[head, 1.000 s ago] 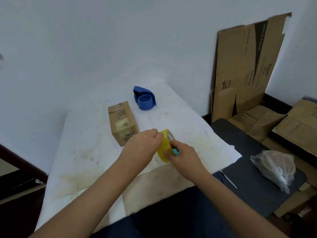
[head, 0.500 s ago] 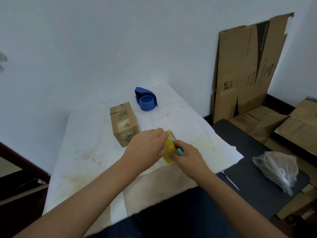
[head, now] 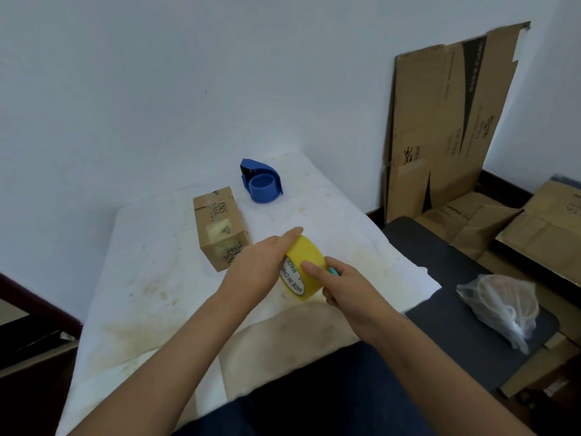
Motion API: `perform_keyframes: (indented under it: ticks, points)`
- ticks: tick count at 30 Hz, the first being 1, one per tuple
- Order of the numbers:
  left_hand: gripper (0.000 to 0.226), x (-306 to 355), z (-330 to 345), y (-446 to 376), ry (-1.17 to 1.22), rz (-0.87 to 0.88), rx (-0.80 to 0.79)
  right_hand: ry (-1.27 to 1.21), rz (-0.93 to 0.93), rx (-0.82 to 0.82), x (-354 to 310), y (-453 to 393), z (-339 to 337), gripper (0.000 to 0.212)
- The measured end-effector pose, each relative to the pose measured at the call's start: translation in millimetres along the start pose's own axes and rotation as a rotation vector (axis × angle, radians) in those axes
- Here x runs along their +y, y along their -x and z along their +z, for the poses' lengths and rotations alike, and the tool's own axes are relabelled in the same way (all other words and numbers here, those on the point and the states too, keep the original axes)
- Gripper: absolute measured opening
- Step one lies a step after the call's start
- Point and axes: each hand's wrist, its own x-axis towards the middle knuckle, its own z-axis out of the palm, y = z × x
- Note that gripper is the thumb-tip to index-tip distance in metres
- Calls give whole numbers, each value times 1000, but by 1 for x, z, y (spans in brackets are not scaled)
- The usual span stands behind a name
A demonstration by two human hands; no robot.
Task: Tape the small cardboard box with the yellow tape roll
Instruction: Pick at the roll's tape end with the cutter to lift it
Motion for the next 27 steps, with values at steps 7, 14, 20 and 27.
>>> perform_keyframes:
  ticks: [7,14,20,27]
  points:
    - [49,-12,-1,-3,93,-16,50,-30,-24,-62,0,-2,0,26]
    - [71,-8,-1,-2,-139,-21,12,-51,7,8,-2,-4,8,6]
    - [77,-4,-3,-5,-205,-8,-13,-69,-3,28,0,-1,9,1]
    - [70,-1,-4,-4,-187,-3,-19,-109,4,31,1,-1,8,9]
